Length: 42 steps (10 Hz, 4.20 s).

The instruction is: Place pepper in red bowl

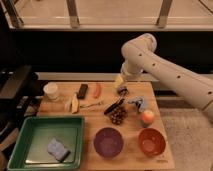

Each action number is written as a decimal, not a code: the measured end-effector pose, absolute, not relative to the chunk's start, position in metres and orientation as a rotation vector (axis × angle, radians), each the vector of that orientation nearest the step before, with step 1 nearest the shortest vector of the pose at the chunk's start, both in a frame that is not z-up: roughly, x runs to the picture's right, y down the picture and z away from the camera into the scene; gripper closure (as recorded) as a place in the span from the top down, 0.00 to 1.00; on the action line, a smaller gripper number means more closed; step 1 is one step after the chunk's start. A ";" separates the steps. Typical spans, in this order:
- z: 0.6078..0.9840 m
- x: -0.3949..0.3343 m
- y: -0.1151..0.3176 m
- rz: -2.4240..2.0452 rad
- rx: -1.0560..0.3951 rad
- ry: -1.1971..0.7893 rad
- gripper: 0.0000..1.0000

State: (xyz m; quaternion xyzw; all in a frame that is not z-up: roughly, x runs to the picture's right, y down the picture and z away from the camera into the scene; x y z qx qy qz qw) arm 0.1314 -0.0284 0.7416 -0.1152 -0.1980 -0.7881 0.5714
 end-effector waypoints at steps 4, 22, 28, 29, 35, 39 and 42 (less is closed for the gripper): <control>0.742 0.131 -0.028 -1.849 -0.270 -0.464 0.80; 0.749 0.121 -0.043 -1.808 -0.181 -0.455 0.80; 0.800 0.016 -0.057 -1.843 0.037 -0.380 0.80; 0.815 0.000 -0.051 -1.868 0.050 -0.368 0.80; 0.818 -0.002 -0.049 -1.873 0.050 -0.364 0.80; 0.849 -0.016 -0.047 -1.943 0.002 -0.420 0.80; 0.884 -0.008 -0.044 -1.966 -0.078 -0.423 0.80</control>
